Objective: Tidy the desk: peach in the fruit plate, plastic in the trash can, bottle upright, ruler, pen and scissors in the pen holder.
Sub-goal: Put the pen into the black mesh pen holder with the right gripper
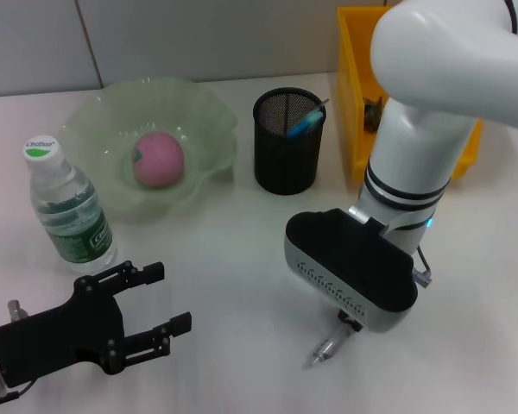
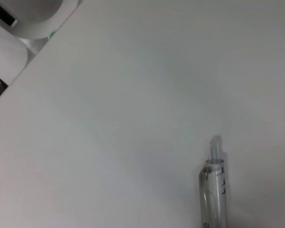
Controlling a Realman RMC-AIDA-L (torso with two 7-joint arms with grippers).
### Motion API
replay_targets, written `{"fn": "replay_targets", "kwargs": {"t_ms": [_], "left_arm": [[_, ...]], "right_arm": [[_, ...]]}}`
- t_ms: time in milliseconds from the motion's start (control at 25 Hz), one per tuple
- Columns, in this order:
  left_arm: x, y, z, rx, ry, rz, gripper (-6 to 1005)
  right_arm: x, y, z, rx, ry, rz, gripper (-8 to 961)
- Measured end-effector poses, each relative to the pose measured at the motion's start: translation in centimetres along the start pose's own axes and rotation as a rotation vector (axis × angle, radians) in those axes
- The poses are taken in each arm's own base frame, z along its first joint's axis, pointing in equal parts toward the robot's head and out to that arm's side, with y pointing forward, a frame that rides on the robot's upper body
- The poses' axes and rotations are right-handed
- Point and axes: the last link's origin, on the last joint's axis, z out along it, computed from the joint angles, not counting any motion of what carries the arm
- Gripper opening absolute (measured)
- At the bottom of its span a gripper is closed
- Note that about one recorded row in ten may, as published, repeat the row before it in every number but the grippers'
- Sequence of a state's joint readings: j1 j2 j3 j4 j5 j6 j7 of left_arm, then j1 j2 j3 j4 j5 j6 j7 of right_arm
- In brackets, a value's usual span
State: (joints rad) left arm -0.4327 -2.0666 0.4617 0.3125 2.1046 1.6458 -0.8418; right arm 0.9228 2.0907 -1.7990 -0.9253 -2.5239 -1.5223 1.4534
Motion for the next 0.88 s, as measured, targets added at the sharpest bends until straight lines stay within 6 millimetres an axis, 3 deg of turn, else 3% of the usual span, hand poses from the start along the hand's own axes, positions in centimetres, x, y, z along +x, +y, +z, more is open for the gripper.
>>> {"fn": "replay_targets", "kwargs": {"t_ms": [200,480,720,880], "left_arm": [[0.0,0.0,-0.1,0.002,0.005,-0.002,784],[0.2,0.2,-0.1,-0.006,0.017,-0.002,784],[0.2,0.5,0.0,-0.019,0.033,-0.01,784],[0.4,0.9,-0.3,-0.025,0.06,-0.011,784]], "right_arm": [[0.1,-0.3,-1.2,0.029,-0.049,0.04,152],[0.8,-0.2,-7.6,0.159,-0.334,0.183,131],[2.9,2.2,-12.4,0.399,-0.672,0.317,132],[4.9,4.1,-13.5,0.591,-0.879,0.444,132]]}}
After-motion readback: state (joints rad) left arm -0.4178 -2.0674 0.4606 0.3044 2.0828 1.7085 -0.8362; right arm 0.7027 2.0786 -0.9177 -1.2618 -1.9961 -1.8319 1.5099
